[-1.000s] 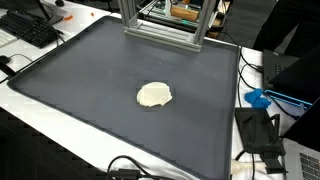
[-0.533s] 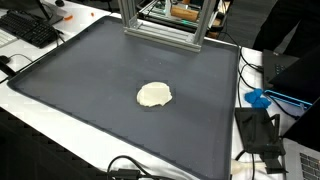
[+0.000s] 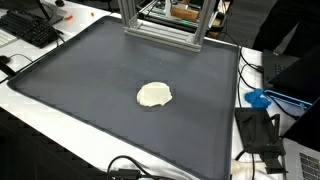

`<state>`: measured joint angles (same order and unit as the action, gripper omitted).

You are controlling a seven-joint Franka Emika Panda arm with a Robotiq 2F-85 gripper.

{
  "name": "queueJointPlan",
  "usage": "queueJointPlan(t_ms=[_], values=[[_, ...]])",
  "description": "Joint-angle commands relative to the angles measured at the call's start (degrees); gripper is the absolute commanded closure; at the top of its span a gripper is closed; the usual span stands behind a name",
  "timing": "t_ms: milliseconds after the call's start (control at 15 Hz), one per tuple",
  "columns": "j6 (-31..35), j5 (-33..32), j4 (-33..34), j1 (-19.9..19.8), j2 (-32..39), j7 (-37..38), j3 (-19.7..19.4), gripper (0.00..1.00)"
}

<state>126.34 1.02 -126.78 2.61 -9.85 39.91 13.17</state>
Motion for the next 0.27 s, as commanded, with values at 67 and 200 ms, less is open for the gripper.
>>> queueJointPlan(t_ms=[67, 200], values=[[0.4, -0.9, 1.0, 1.2, 1.9, 1.8, -1.2, 0.00], [0.4, -1.0, 1.4, 1.2, 2.3, 2.0, -1.3, 0.00]])
